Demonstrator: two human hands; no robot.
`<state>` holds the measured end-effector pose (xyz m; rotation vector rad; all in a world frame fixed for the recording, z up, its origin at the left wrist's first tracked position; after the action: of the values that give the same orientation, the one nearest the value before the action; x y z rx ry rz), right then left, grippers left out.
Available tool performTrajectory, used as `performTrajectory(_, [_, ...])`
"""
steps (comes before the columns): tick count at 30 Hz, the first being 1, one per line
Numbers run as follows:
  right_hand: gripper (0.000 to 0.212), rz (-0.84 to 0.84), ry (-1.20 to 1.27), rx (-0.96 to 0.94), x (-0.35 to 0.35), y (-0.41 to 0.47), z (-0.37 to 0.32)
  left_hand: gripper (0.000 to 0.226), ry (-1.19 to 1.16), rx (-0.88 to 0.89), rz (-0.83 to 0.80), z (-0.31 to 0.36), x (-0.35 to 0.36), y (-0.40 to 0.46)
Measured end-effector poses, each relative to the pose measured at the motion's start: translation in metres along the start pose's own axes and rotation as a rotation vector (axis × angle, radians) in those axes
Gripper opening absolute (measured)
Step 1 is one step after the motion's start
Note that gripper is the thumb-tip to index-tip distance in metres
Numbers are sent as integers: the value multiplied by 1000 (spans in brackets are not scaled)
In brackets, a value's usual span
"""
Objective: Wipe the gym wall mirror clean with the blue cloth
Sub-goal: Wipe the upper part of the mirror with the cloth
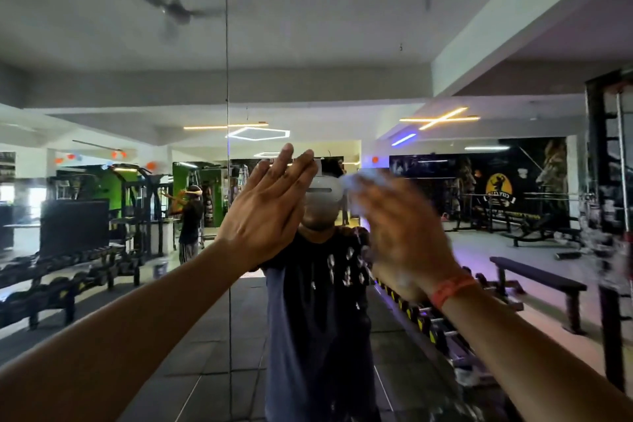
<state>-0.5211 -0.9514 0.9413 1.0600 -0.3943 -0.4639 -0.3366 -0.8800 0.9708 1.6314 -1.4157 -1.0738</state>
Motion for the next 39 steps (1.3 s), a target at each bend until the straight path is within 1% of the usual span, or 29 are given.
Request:
performTrajectory(3, [42,339,-148,589,-43,-2,70,53,29,179,3,-5,0,13])
performTrajectory(4, [40,395,-170,666,-40,-7,61,52,35,211,15,-10,-3,21])
performTrajectory(5, [39,384,-157,646,-29,-8,42,50,34,218,28,-15,-6,29])
performTrajectory(6, [41,296,-102,522,-14,-7,16,49,31,212,39,-19,-9,39])
performTrajectory(8, [45,62,21,143,8,-8,-24,49,43,230,40,-22,-12,55])
performTrajectory(9, [48,-14,31,11,7,-9,-21,49,58,255,29,-22,-12,60])
performTrajectory(10, [52,-36,-5,-36,1,-7,-5,49,74,275,17,-23,-11,62])
performTrajectory(11, [54,-10,-56,21,-9,-4,20,50,87,286,11,-24,-10,64])
performTrajectory(13, [50,181,-131,336,-37,1,68,50,99,292,18,-24,-10,64])
performTrajectory(15, [45,329,-142,605,-40,-6,63,51,106,286,30,-23,-9,63])
performTrajectory(16, [45,295,-107,592,-29,-7,42,51,106,281,31,-22,-8,62])
performTrajectory(17, [46,185,-34,455,-11,-7,12,51,105,278,31,-22,-8,62])
performTrajectory(19, [44,-42,97,42,11,-15,-39,50,107,288,33,-22,-8,62])
performTrajectory(20, [44,-92,107,-106,11,-16,-38,50,108,296,37,-22,-9,62])
performTrajectory(21, [45,-86,85,-162,6,-13,-23,50,109,305,42,-22,-10,63])
performTrajectory(22, [47,-47,34,-108,-2,-8,1,50,114,318,45,-21,-10,62])
performTrajectory(25, [43,263,-143,455,-42,-4,69,51,146,364,44,-17,-10,59])
performTrajectory(26, [39,332,-156,586,-42,-11,64,51,151,376,39,-16,-9,58])
performTrajectory(27, [37,327,-120,602,-33,-17,43,51,151,392,34,-13,-8,56])
performTrajectory(28, [37,238,-18,486,-15,-20,10,51,153,413,26,-10,-6,55])
performTrajectory(30, [37,19,128,38,10,-34,-58,51,164,456,5,-2,-2,54])
performTrajectory(31, [38,-51,112,-111,12,-39,-66,51,164,471,0,2,-1,55])
performTrajectory(32, [41,-76,78,-168,9,-39,-53,51,163,478,0,5,0,56])
performTrajectory(33, [46,-49,23,-125,3,-35,-28,51,166,482,-3,6,1,56])
performTrajectory(34, [52,1,-27,19,-6,-30,1,51,173,489,-12,7,2,55])
performTrajectory(36, [51,216,-128,451,-33,-22,57,52,188,504,-27,8,6,54])
performTrajectory(37, [47,320,-148,623,-39,-22,64,52,195,503,-30,8,6,53])
performTrajectory(38, [47,362,-129,705,-34,-25,54,53,199,499,-35,9,8,52])
performTrajectory(39, [50,316,-70,659,-21,-26,30,53,198,495,-36,9,8,51])
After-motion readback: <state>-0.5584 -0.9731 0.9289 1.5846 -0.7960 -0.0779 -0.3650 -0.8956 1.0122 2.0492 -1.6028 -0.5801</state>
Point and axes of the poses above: each hand's wrist, its own y-axis towards the middle knuckle, its own x-axis out of the palm, z = x × y, the point moved 7 cm from there along y, towards the middle knuckle, and after that the axes turned 14 degrees about z, right-handed, at the moved point
